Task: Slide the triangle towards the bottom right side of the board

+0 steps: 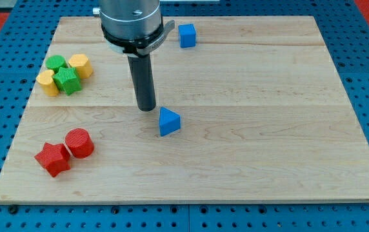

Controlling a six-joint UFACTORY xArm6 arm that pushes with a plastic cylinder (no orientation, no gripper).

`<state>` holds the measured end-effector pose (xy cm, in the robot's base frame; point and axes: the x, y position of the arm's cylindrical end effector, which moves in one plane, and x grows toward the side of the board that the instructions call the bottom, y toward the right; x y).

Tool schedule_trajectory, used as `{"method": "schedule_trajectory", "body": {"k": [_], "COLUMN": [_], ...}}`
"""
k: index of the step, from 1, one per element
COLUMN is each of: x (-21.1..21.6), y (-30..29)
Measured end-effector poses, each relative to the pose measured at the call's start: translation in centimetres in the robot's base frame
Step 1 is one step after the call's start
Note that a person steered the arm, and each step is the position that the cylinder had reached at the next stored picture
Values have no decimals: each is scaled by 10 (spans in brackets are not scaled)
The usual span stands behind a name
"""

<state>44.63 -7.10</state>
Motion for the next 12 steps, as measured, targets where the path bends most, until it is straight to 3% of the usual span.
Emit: {"method": "schedule_trajectory", "body": {"k": [1, 3, 4, 5, 6, 7, 9, 10, 11, 12], "x": [2, 64, 66, 67, 50, 27, 32, 52, 101, 103], "y": [7, 23, 108, 10, -14, 41, 134, 157, 171, 206]}}
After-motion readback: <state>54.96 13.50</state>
